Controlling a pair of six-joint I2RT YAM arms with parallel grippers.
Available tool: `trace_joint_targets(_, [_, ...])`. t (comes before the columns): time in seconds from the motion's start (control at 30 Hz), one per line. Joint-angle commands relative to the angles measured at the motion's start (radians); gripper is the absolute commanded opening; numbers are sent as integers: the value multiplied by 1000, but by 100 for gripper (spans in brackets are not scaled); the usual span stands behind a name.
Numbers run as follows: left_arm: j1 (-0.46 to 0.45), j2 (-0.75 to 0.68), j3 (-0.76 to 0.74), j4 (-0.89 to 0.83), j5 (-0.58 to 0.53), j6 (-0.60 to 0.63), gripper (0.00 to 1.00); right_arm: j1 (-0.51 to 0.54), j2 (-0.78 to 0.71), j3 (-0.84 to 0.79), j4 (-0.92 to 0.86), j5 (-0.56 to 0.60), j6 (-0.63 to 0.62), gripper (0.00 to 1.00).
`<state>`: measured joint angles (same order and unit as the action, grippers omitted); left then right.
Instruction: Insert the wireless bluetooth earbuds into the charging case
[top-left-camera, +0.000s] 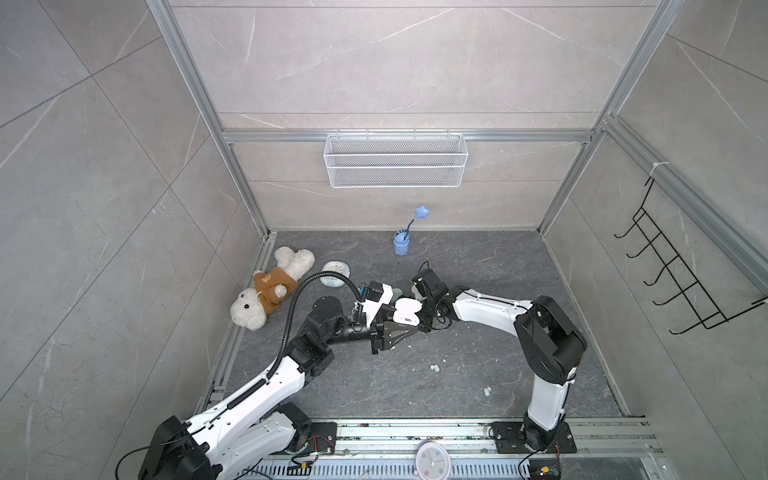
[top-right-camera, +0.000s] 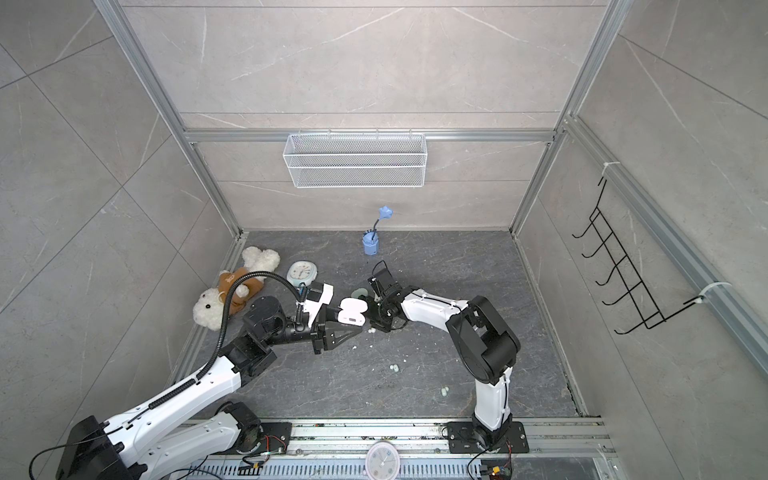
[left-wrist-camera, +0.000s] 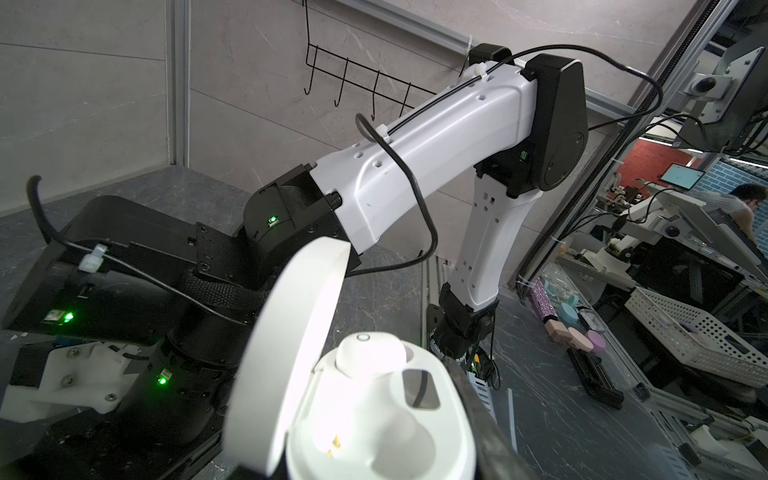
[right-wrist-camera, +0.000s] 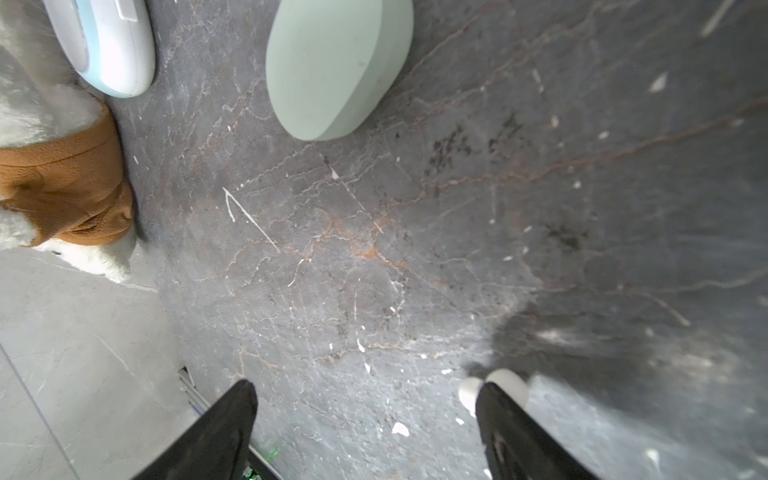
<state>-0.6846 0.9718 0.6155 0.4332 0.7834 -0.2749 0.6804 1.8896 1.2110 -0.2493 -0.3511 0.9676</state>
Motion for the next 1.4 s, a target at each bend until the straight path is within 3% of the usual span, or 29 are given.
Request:
trace_joint_targets(0.0, [3,-25,4,19,-8,36,14,2,-42,-4,-67,38,-35,86])
trace_joint_targets(0.57, [3,-37,3,9,-8,38,15,-5,-61,-30,-66,54,-18,88])
trace_joint_targets(1.37, [3,-38,3,9,-12,37,14,54,41,-1,22,-38,49,87])
